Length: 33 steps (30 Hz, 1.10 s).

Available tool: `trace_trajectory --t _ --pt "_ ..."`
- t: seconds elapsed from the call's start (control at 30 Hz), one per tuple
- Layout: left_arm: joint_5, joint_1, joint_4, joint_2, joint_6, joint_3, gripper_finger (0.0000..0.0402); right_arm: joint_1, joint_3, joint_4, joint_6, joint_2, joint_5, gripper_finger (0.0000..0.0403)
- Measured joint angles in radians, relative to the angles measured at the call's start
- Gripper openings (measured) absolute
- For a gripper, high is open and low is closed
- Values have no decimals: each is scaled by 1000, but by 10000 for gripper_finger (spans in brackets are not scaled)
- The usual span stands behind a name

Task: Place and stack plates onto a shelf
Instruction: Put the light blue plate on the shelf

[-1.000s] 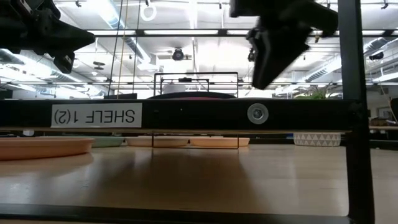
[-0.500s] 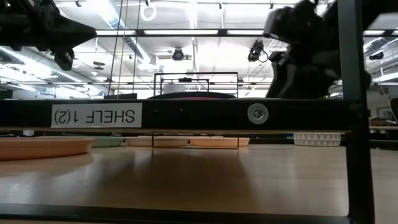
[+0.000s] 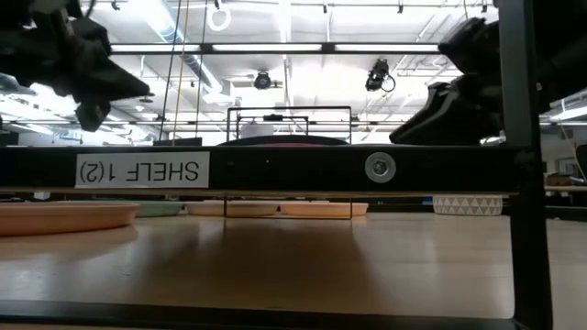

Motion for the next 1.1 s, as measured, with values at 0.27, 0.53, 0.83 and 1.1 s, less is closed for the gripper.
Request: trace_trajectory --t 0.27,0.53,0.83,1.1 --pt "96 25 -1 295 81 105 20 -26 -94 195 29 19 -64 146" --pt "171 20 -143 523 26 258 78 -13 -94 203 2 24 -67 146" --pt "223 -24 -295 740 -19 367 129 -13 -94 203 7 24 -64 146" --pt "97 92 -297 915 -71 367 119 -13 -94 203 11 24 -67 146"
